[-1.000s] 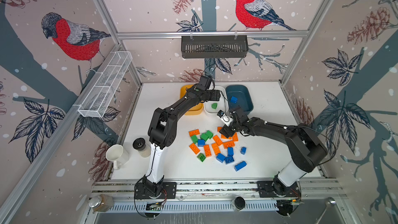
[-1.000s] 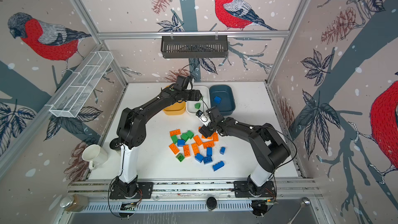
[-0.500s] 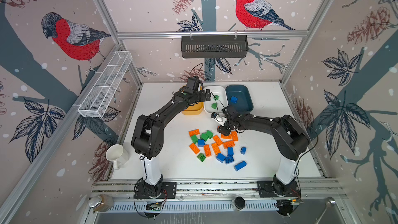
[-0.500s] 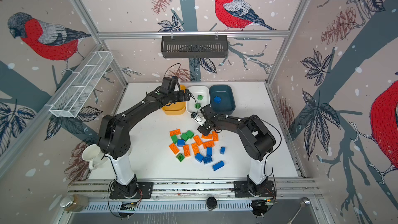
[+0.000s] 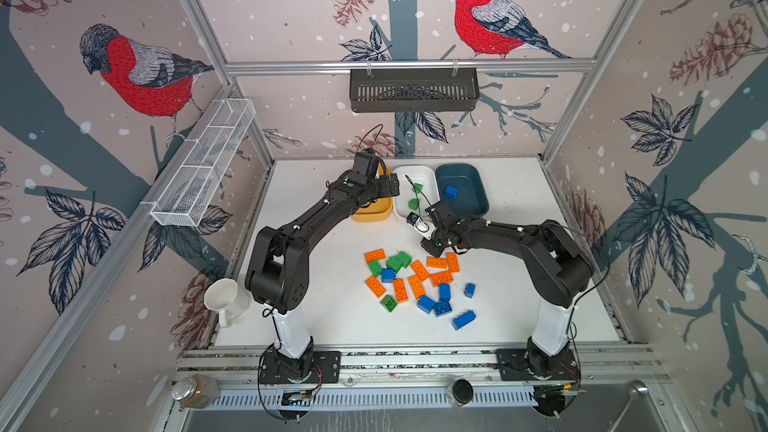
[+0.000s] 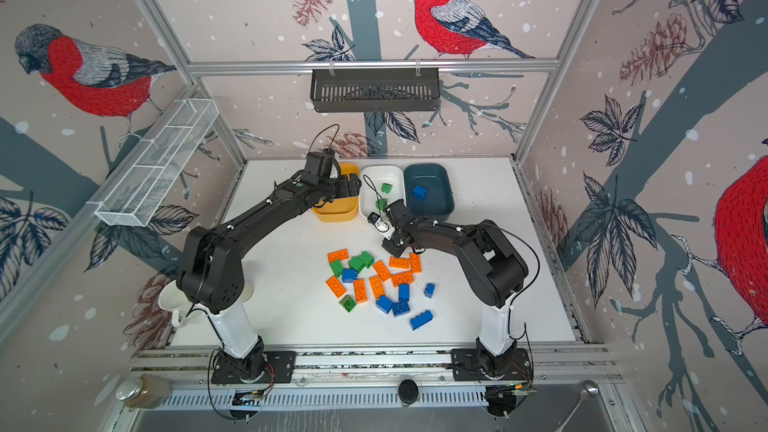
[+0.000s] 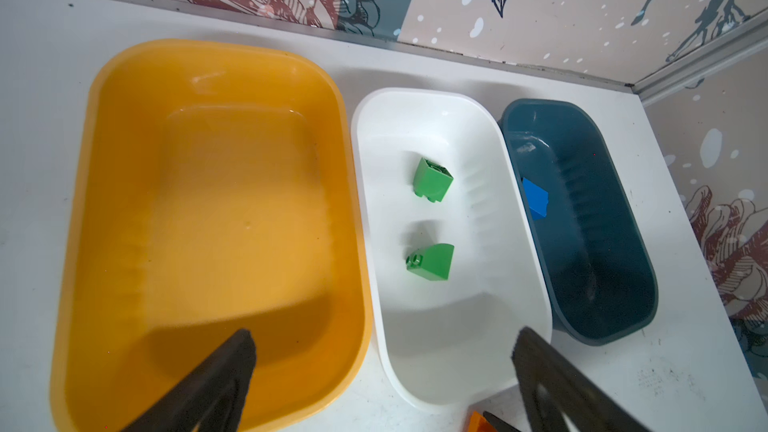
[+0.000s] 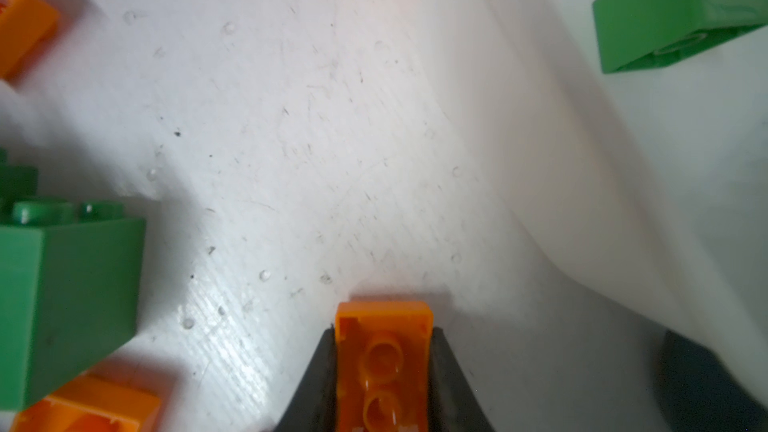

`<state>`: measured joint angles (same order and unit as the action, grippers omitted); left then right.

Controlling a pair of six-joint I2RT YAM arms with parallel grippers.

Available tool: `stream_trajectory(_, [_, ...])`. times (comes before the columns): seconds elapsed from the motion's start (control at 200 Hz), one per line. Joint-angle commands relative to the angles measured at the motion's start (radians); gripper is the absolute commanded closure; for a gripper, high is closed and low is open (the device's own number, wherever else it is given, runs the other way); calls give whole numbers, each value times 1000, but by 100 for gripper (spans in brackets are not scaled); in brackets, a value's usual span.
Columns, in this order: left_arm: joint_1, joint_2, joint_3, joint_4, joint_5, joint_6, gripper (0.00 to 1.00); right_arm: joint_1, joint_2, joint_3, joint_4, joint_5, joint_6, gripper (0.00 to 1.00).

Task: Sort the legos into containers by color
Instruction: 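Drop the green brick in the white bin while the right grasps an orange brick, then carry the orange brick over the yellow bin and open the right gripper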

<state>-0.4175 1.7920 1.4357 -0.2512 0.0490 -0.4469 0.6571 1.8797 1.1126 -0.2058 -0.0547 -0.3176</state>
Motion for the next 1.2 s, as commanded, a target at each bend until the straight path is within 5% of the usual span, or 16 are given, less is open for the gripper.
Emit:
stream_trajectory(0.0, [9,-31,-21,44,-43,-22,3,-1,-21,9,-24,8,3,77])
stream_trajectory(0.46, [35,-256,-283,219,-295,-105,3,20,-177,-16,297,-182,103,78])
stream_trajectory(0.976, [117,-311,-341,58,-467,-241,3,131,271,520,394,1,389,73])
stream_trajectory(1.196, [123,-306,-358,18,-472,-254,3,126,423,706,389,42,394,73])
